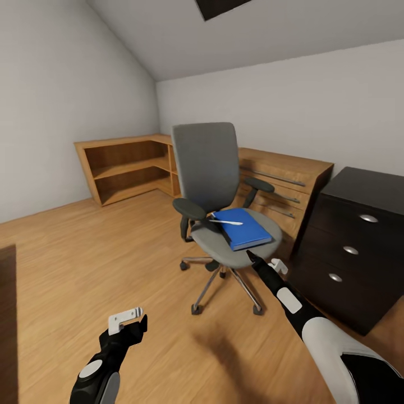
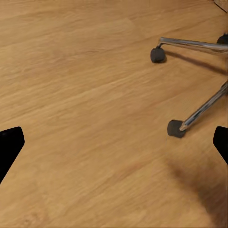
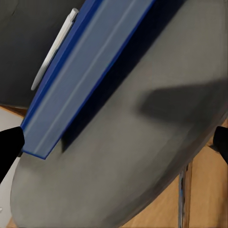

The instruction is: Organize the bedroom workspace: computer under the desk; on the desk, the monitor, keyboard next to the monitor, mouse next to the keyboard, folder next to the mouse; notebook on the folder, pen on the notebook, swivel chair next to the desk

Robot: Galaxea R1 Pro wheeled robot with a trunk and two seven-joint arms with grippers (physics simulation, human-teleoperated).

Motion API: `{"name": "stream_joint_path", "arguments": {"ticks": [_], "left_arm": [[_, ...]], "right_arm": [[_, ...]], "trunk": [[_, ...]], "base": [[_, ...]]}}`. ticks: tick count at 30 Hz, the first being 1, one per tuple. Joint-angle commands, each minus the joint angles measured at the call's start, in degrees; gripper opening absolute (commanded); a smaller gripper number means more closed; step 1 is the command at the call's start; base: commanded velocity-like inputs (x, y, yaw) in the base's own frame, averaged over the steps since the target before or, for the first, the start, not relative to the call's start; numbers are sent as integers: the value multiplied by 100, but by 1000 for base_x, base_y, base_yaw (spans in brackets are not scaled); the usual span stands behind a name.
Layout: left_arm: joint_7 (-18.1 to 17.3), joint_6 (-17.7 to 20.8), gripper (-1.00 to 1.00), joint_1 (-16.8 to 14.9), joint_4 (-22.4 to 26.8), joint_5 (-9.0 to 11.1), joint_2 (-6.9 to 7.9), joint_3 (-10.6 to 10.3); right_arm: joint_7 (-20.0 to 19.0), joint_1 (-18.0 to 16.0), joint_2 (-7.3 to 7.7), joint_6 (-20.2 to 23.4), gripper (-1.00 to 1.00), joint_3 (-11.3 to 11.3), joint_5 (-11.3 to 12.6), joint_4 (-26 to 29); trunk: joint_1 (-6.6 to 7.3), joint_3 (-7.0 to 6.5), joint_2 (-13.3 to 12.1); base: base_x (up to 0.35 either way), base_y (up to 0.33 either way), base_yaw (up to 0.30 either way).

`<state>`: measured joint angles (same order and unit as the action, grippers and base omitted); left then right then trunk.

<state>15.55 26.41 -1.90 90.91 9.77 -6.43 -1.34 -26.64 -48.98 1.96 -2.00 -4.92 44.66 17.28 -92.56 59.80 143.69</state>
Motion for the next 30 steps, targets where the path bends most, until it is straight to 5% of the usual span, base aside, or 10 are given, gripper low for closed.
{"name": "stream_joint_path", "arguments": {"ticks": [1,30], "left_arm": [[53,20,100,-3,6,60,0,-8],[62,13,100,-3,-3,55,1,-15]], "right_arm": [[-35,-6,-3,-3,100,0,25,-9],[-52,-6,-9,-17,100,0,16,-19]], "trunk": [[-1,5,2],[-1,5,2]], "base": [[213,0,0],[222,6,0]]}}
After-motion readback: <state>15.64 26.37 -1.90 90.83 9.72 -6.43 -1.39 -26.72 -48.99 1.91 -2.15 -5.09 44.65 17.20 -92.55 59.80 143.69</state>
